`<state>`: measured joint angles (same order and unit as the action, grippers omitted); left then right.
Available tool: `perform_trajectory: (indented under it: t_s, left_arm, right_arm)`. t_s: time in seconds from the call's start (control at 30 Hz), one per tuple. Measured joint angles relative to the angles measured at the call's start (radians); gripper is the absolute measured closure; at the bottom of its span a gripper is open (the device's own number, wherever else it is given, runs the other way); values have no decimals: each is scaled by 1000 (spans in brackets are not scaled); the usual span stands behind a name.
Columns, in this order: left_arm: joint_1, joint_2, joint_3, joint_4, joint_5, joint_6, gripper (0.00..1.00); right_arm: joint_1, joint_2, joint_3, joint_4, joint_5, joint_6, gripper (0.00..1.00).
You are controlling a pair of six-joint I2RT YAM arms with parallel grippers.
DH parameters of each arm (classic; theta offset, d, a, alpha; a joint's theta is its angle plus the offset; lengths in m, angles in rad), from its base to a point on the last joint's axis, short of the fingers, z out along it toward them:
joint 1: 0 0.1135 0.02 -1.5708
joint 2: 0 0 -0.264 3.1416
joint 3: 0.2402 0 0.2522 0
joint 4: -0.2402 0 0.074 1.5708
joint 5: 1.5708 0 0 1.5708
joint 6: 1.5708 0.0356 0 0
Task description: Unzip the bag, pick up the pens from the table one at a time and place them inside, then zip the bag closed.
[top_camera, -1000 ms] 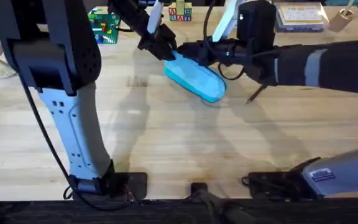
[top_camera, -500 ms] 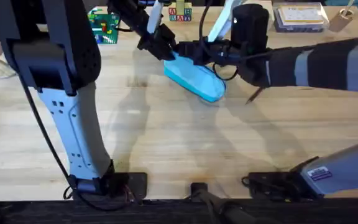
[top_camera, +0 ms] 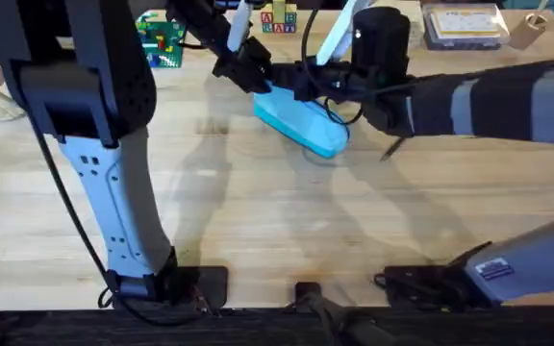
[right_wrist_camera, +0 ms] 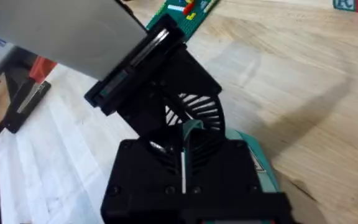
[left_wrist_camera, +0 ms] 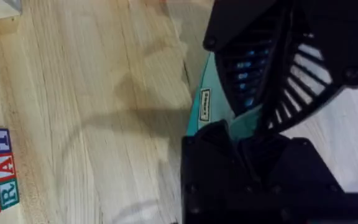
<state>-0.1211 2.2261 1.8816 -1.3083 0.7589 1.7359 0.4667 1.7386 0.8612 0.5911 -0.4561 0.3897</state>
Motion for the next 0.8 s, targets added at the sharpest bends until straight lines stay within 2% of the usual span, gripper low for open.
perform_trajectory:
  t_s: [0.5, 0.57, 0.6, 0.63, 0.67, 0.7, 0.73, 0.8]
  left_arm:
    - [0, 0, 0, 0, 0, 0, 957]
    - [0, 0, 0, 0, 0, 0, 957]
    - [0, 0, 0, 0, 0, 0, 957]
    - [0, 0, 0, -1, 1, 0, 957]
    - [-1, 0, 0, -2, 1, 0, 957]
    - [-1, 0, 0, -2, 1, 0, 957]
    - [-1, 0, 0, -3, 0, 0, 957]
    - [-1, 0, 0, -4, -1, 5, 957]
  right_arm:
    - [0, 0, 0, -5, 0, 0, 971]
    - [0, 0, 0, -5, 0, 2, 936]
    - [0, 0, 0, -4, 0, 6, 862]
    - [1, 0, 1, -3, 0, 6, 731]
    - [2, 0, 8, -7, 6, 6, 308]
    - [2, 0, 11, -17, 7, 6, 157]
    - [2, 0, 13, -30, 7, 1, 42]
    - [1, -2, 18, -68, 7, -2, 8]
